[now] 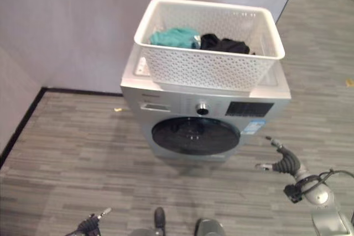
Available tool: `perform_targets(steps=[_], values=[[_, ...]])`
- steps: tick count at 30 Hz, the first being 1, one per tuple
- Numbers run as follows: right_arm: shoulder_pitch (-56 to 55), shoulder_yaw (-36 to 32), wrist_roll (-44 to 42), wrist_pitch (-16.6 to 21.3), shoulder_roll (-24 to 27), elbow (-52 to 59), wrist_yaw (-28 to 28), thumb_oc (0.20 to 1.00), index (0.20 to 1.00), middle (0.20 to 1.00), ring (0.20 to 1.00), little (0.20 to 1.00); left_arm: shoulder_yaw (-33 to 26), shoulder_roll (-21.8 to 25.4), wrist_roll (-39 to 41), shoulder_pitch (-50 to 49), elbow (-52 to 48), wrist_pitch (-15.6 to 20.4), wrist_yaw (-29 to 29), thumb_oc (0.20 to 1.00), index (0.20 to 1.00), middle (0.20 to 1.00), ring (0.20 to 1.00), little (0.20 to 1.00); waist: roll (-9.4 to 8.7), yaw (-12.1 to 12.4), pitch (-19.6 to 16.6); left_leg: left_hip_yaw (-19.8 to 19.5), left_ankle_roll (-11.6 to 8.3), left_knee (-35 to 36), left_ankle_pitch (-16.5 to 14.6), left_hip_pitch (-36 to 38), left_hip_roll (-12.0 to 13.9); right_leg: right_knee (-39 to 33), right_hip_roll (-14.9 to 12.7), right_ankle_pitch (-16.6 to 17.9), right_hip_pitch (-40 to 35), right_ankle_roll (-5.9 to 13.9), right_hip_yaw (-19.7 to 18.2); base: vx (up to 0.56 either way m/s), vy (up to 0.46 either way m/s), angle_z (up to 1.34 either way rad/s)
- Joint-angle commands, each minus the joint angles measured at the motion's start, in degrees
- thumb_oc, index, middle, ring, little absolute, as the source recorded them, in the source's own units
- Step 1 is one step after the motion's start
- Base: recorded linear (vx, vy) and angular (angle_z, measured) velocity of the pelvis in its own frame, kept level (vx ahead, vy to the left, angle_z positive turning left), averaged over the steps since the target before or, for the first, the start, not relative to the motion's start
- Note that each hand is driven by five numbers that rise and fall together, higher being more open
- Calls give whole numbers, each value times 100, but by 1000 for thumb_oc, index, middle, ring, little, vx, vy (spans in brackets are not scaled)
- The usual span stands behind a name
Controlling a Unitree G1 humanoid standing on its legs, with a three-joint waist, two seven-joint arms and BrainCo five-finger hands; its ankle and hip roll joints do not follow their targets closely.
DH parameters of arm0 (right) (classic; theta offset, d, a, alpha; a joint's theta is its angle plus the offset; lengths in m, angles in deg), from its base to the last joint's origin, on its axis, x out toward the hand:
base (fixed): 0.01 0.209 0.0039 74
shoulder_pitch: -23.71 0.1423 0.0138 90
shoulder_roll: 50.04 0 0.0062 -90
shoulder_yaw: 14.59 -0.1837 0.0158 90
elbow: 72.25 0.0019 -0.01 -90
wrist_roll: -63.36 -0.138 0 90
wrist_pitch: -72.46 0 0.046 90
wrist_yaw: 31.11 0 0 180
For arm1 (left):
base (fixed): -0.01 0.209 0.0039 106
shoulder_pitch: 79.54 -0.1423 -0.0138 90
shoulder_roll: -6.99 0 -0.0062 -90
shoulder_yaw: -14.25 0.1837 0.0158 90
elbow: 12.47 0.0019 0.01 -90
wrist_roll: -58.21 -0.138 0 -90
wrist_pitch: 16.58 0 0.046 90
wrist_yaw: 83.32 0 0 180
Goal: Grab the laundry basket,head to the washer,open it,put in the laundry and shut it.
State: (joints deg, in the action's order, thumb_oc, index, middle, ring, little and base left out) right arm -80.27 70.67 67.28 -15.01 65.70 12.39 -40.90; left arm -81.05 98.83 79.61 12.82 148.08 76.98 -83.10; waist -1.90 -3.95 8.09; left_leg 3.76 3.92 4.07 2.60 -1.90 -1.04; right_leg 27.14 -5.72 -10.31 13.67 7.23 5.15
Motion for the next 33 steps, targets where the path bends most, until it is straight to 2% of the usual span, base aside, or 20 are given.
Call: perform_targets(steps=[1, 2, 5, 11, 16, 28, 33], values=[[286, -184, 48, 147, 37, 44, 334, 1000, 1000, 1000, 1000, 1000, -1, 85, -94, 147, 112, 134, -108, 1000, 1000, 1000, 1000, 1000, -28, 97, 62, -131, -326, -310, -336, -44, 31, -2098, 67, 1265, -238, 0, -237, 116, -80, 43], [196, -218, -29, 126, 3, 53, 343, 1000, 1000, 1000, 1000, 1000, 88, 109, -128, 216, 126, 109, -121, 1000, 1000, 1000, 1000, 1000, -97, 34, 88, -332, -314, -430, -351, -66, -38, -2036, 189, 1259, -318, 0, -613, 84, -86, 33], [-110, -302, -91, 65, -10, 131, 146, 1000, 1000, 1000, 1000, 1000, -68, 150, -212, 130, 347, 66, -58, 1000, 1000, 1000, 1000, 1000, -264, 110, -131, -282, -370, -220, -346, 47, 17, -2618, 140, 1356, -695, -45, -428, 79, -139, 84], [-435, -516, 77, 95, 365, 30, -10, 1000, 1000, 1000, 1000, 1000, -279, 158, -304, -209, 470, 15, 114, 1000, 1000, 1000, 1000, 1000, -261, 219, -322, -389, -552, 73, -181, 81, 187, -3194, 251, 1356, -1115, -93, -188, 62, -134, 15], [-537, -565, 187, 121, 446, -67, 0, 1000, 1000, 1000, 1000, 1000, -314, 78, -253, -234, 511, 23, 99, 1000, 1000, 1000, 1000, 1000, -266, 232, -324, -417, -630, 93, -132, -4, 261, -3214, 280, 1328, -1087, -100, -98, 8, -77, 12], [-346, -100, 439, 79, 516, -479, -73, 1000, 1000, 1000, 1000, 1000, -105, -61, -86, -213, 356, 63, 104, 1000, 1000, 1000, 1000, 1000, -99, 251, -399, -434, -688, 93, -110, -90, 329, -3214, 310, 1283, -1037, -114, -80, 4, -29, -1], [-60, 207, 811, 54, 593, -576, 6, 1000, 1000, 1000, 1000, 1000, 76, -184, -101, -214, 272, 69, 94, 1000, 1000, 1000, 1000, 1000, 23, 266, -395, -399, -694, 93, -125, -99, 331, -3214, 297, 1281, -1020, -98, -99, 0, 0, 0]])
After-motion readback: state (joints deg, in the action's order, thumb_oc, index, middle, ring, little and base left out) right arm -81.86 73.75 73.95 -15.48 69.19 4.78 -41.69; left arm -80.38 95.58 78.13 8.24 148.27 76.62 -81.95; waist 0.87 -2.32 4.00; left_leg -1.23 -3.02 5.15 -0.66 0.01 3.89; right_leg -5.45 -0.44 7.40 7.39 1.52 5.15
